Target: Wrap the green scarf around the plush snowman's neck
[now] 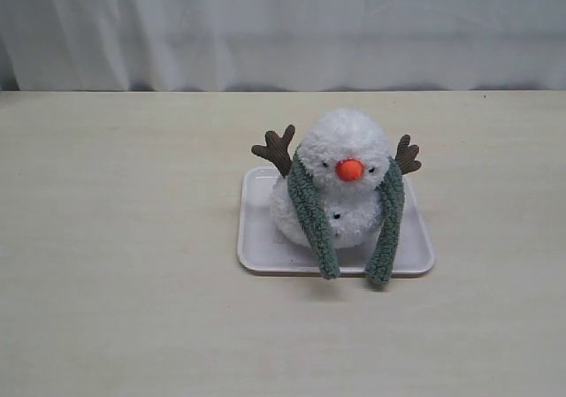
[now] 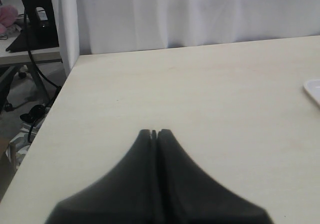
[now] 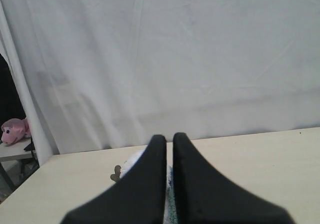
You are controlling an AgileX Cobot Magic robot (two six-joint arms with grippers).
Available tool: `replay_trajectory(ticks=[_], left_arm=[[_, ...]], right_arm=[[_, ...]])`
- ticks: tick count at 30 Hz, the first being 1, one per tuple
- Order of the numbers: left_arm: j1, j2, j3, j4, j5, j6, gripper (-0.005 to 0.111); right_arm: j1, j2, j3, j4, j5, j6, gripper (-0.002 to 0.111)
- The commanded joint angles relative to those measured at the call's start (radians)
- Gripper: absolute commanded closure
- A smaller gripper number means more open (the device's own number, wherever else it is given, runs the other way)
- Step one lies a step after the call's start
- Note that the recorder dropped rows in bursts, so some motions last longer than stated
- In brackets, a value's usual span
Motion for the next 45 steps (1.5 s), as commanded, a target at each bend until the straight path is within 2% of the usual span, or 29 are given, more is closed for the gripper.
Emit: replay_trajectory(ticks=[1, 6, 9, 15, 18, 26, 32, 34, 37, 43, 45], left_arm=[[0.001, -0.002, 0.003, -0.002, -0.012, -0.002, 0.107], [0.001, -0.002, 0.003, -0.002, -0.012, -0.002, 0.107], [0.001, -0.002, 0.003, -0.002, -0.012, -0.002, 0.107], [0.001, -0.002, 0.003, -0.002, -0.012, -0.002, 0.107], [0.001, -0.002, 0.003, -0.002, -0.012, -0.002, 0.107], [0.001, -0.002, 0.003, -0.002, -0.012, -0.002, 0.107], [0.001, -0.002, 0.003, -0.002, -0.012, -0.002, 0.107], [0.001, -0.002, 0.003, -0.002, -0.012, -0.002, 0.107], [0.001, -0.002, 0.003, -0.002, -0.012, -0.002, 0.107], [0.001, -0.002, 0.003, -0.002, -0.012, -0.002, 0.107], [0.001, -0.002, 0.003, -0.002, -0.012, -0.002, 0.107]], right_arm=[[-0.053, -0.004, 0.01, 0.0, -0.012, -0.009, 0.104], [-0.127, -0.004, 0.047, 0.002, -0.037, -0.009, 0.104], [-0.17, -0.004, 0.099, 0.032, -0.149, -0.043, 0.104], [-0.259, -0.004, 0.211, 0.276, -0.458, -0.349, 0.104], [-0.335, -0.004, 0.264, 0.392, -0.569, -0.453, 0.104], [-0.534, -0.004, 0.401, 0.397, -0.588, -0.457, 0.104], [-0.551, -0.004, 0.571, 0.381, -0.619, -0.457, 0.104], [-0.551, -0.004, 0.654, 0.381, -0.685, -0.459, 0.104], [-0.549, -0.004, 0.673, 0.358, -0.726, -0.461, 0.104], [-0.545, -0.004, 0.673, 0.281, -0.623, -0.482, 0.104], [-0.498, -0.004, 0.673, 0.281, -0.593, -0.505, 0.104]])
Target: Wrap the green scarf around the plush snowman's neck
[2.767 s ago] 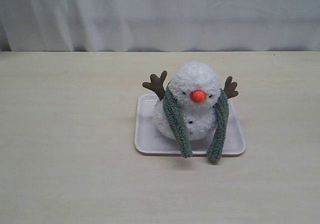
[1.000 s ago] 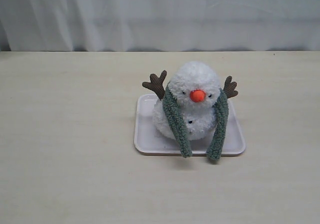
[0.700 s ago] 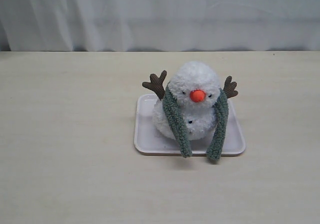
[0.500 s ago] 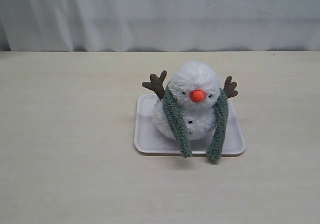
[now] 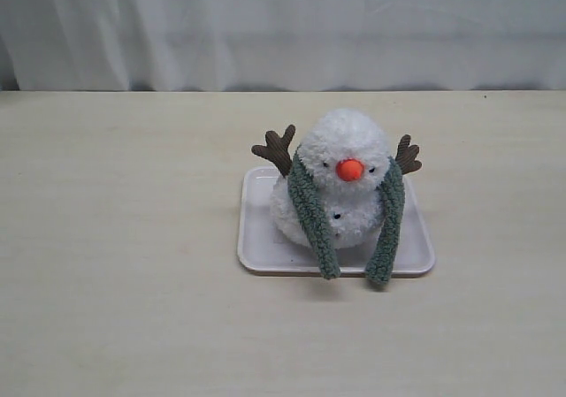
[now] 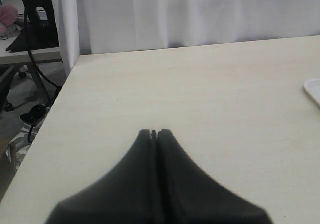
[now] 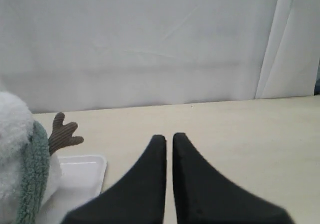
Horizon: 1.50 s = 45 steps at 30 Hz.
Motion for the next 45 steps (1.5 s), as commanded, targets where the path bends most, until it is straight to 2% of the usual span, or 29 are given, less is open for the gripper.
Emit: replay_trajectory(ticks=[1, 3, 17, 45], left_arm=[[0.001, -0.002, 0.003, -0.002, -0.012, -0.002, 0.107], [0.001, -0.002, 0.003, -0.002, -0.012, -0.002, 0.107], [0.001, -0.002, 0.003, -0.002, -0.012, -0.002, 0.107], [0.001, -0.002, 0.003, -0.002, -0.012, -0.002, 0.107]], right_arm=[[0.079, -0.004, 0.004, -0.019, 0.051, -0.05, 0.104], [0.105, -0.004, 0.004, -0.019, 0.059, -0.057, 0.104], [0.094, -0.004, 0.004, -0.007, 0.212, -0.03, 0.104], [0.094, -0.004, 0.004, -0.007, 0.219, 0.004, 0.104]])
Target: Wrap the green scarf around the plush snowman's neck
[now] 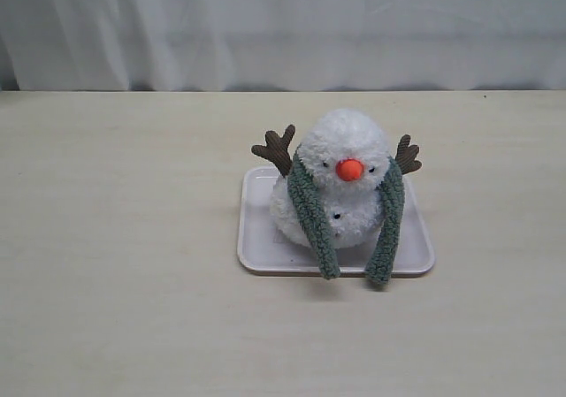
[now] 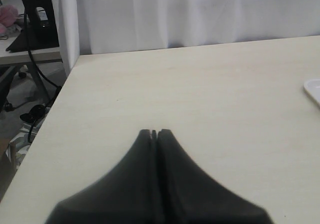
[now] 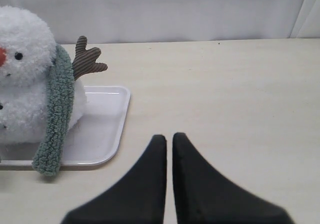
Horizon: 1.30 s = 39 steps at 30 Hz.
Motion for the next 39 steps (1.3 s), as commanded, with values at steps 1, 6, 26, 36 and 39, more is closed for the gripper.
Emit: replay_trajectory(ticks=[1, 6, 26, 36, 39], left_arm=[[0.001, -0.002, 0.003, -0.002, -0.012, -0.002, 0.107], [-0.032, -0.002, 0.003, -0.002, -0.012, -0.002, 0.107], [-0.054, -0.002, 0.003, -0.002, -0.012, -0.002, 0.107], [-0.054, -0.002, 0.003, -0.002, -0.012, -0.002, 0.107], [-0.054, -0.002, 0.003, -0.002, -0.012, -0.002, 0.107]], right_arm=[[-0.006, -0.004, 0.004, 0.001, -0.003, 0.003, 0.104], [-0.006, -0.004, 0.004, 0.001, -0.003, 0.003, 0.104], [-0.006, -0.004, 0.004, 0.001, -0.003, 0.003, 0.104], [-0.006, -0.004, 0.004, 0.001, -0.003, 0.003, 0.104], [-0.006, -0.004, 0.004, 0.001, -0.003, 0.003, 0.104]])
